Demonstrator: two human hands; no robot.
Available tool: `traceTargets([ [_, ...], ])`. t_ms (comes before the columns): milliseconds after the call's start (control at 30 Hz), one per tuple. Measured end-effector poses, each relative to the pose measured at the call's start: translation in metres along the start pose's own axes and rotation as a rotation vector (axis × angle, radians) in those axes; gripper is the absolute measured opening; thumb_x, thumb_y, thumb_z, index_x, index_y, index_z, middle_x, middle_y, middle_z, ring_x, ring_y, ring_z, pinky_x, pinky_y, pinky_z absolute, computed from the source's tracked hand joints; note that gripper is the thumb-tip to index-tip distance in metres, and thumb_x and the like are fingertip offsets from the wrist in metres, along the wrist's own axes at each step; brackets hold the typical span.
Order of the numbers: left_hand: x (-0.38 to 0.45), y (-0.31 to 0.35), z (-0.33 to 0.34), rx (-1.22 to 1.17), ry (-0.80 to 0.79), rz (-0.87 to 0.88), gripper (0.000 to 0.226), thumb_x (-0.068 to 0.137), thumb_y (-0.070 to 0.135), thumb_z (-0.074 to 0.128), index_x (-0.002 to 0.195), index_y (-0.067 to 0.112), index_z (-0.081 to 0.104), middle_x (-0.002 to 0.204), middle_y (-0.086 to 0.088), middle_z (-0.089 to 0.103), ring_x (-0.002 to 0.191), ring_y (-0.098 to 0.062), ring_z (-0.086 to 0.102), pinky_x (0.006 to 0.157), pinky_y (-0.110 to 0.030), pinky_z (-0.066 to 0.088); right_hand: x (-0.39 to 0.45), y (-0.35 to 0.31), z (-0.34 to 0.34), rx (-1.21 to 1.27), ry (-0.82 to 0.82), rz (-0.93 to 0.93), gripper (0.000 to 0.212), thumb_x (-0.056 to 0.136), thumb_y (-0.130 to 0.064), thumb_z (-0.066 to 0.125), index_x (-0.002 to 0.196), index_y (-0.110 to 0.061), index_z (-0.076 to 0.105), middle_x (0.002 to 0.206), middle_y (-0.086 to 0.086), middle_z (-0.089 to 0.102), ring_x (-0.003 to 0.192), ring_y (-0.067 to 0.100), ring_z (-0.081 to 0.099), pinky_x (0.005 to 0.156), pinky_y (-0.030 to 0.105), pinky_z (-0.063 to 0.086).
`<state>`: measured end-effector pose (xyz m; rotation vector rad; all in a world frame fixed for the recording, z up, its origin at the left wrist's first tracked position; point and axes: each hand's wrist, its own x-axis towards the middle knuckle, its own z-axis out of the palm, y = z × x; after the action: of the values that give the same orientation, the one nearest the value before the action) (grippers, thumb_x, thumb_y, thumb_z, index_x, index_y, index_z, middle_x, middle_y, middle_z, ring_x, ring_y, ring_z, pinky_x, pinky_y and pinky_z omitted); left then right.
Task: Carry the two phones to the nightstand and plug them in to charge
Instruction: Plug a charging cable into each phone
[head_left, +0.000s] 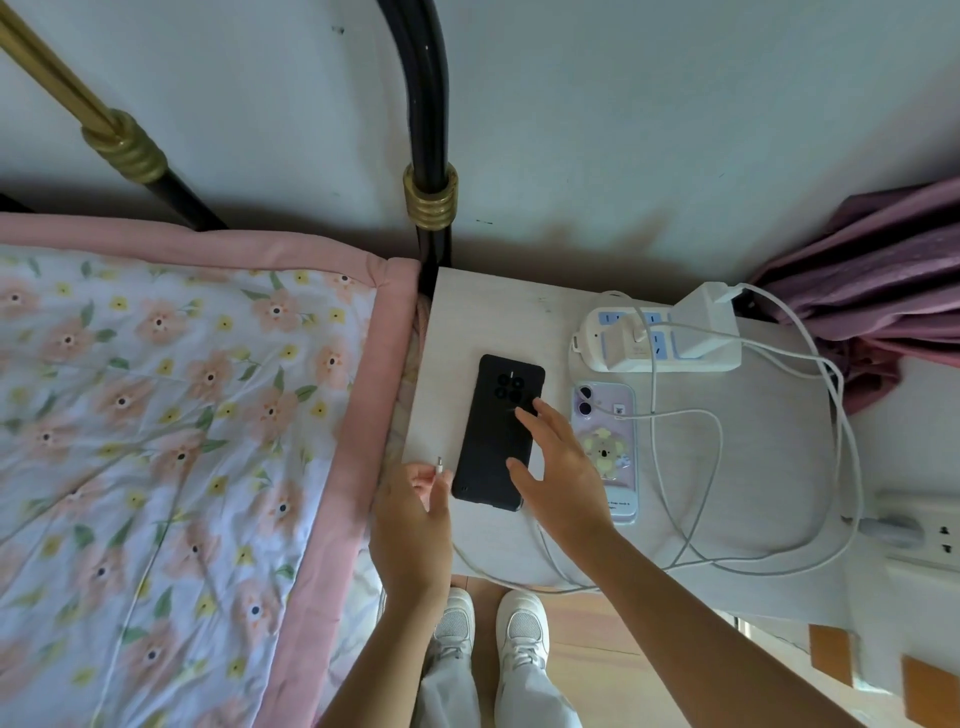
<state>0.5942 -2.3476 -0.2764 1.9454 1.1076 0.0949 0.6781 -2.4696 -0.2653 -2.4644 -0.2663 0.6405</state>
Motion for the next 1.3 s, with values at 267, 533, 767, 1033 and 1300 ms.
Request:
traceTargets([
  [267,-0.026,-0.008,-0.007,-0.206,-0.107,-0.101,0.015,0.073,0.017,0.077,0.085,0.021,0.068,0.074,0.013,0.070,0.070,0.000,0.064,0.063,-0.009,0.047,0.027,-0.009,-0.014,-0.060,0.030,-0.068,0.055,0.091,-0.025,0.059,0.141,-0.022,0.037,0.152,-0.003,0.028,0.131,0.018,0.041,0.096,0.030,0.045],
  [533,-0.035,-0.015,-0.005,-0.237,-0.163,-0.203,0.015,0.069,0.013,0.079,0.076,0.024,0.071,0.069,0.011,0.072,0.068,0.002,0.065,0.064,-0.009,0.048,0.061,-0.017,-0.023,-0.130,-0.092,-0.033,0.080,0.086,-0.035,0.064,0.150,-0.024,0.017,0.158,-0.001,0.019,0.145,0.022,0.020,0.114,0.045,0.029],
  [767,-0.040,-0.006,0.008,-0.263,-0.164,-0.279,0.015,0.066,0.012,0.081,0.071,0.023,0.073,0.061,0.012,0.071,0.061,0.003,0.066,0.059,-0.012,0.046,0.067,-0.019,-0.022,-0.211,-0.135,-0.094,0.082,0.082,-0.033,0.070,0.149,-0.027,0.022,0.155,-0.003,0.029,0.143,0.022,0.022,0.112,0.042,0.029],
  [1033,-0.040,0.000,0.014,-0.265,-0.089,-0.330,0.009,0.068,0.015,0.079,0.072,0.021,0.073,0.061,0.015,0.067,0.061,0.011,0.061,0.055,-0.008,0.040,0.068,-0.017,-0.023,-0.200,-0.147,-0.104,0.078,0.082,-0.032,0.071,0.147,-0.026,0.028,0.154,-0.004,0.032,0.143,0.023,0.024,0.113,0.043,0.029],
  [1300,-0.044,0.004,0.015,-0.274,-0.087,-0.301,0.022,0.070,0.015,0.078,0.064,0.033,0.067,0.060,0.015,0.068,0.065,0.007,0.063,0.058,-0.017,0.041,0.066,-0.018,-0.024,-0.153,-0.127,-0.114,0.073,0.080,-0.030,0.072,0.143,-0.024,0.035,0.152,-0.003,0.035,0.141,0.020,0.029,0.113,0.040,0.030],
])
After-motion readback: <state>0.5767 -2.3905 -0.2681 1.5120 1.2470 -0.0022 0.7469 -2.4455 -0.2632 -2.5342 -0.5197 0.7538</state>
